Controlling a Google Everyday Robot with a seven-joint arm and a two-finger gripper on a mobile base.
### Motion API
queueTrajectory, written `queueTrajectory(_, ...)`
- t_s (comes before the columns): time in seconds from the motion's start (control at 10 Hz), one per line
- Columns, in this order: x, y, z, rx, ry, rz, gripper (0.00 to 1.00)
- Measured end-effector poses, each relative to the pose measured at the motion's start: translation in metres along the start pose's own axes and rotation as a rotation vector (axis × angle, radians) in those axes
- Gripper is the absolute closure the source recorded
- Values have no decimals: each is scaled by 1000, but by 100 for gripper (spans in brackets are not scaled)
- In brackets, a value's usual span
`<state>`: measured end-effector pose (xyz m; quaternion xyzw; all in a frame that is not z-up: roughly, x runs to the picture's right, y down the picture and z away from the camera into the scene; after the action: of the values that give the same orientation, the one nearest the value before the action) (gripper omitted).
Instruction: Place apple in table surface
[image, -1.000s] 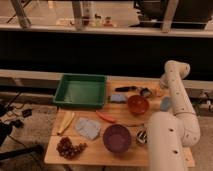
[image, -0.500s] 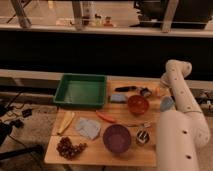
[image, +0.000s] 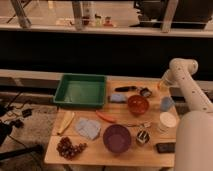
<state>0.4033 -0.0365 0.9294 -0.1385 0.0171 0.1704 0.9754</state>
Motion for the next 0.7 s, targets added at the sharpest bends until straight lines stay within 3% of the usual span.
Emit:
queueTrajectory(0.2,1,-5,-21,47,-14,2,52)
queueTrajectory(0.7,-6,-9,-55,112,-46,-2,52)
